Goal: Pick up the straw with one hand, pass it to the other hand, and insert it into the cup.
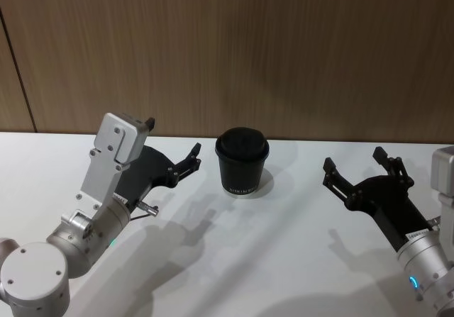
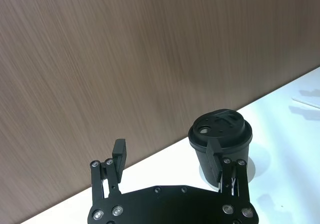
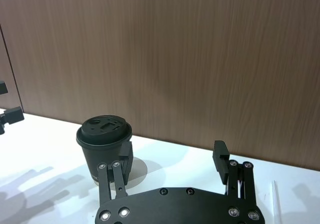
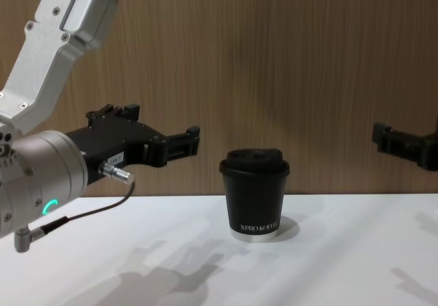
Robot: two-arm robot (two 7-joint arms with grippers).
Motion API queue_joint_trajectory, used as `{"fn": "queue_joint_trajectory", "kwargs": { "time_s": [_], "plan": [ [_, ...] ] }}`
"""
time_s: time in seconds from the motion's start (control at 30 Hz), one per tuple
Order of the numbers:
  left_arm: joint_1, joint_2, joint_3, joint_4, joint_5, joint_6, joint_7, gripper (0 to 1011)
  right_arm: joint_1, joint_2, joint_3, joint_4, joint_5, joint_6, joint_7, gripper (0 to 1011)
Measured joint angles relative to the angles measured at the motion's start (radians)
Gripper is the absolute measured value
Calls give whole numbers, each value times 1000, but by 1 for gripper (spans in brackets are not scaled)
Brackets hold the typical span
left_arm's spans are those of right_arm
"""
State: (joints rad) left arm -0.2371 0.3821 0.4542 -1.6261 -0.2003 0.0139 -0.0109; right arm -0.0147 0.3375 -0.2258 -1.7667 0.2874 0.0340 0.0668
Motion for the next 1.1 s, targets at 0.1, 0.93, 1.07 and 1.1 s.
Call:
{"fn": "queue_joint_trajectory", "kwargs": {
  "time_s": [0.1,0.93,1.07,1.1],
  "plan": [
    [0,0,0,0,0,0,0,1003,0,0,0,0,0,0,0,1001],
    [0,0,0,0,0,0,0,1003,0,0,0,0,0,0,0,1001],
    [0,0,0,0,0,0,0,1003,0,0,0,0,0,0,0,1001],
    [0,0,0,0,0,0,0,1003,0,0,0,0,0,0,0,1001]
  ]
}}
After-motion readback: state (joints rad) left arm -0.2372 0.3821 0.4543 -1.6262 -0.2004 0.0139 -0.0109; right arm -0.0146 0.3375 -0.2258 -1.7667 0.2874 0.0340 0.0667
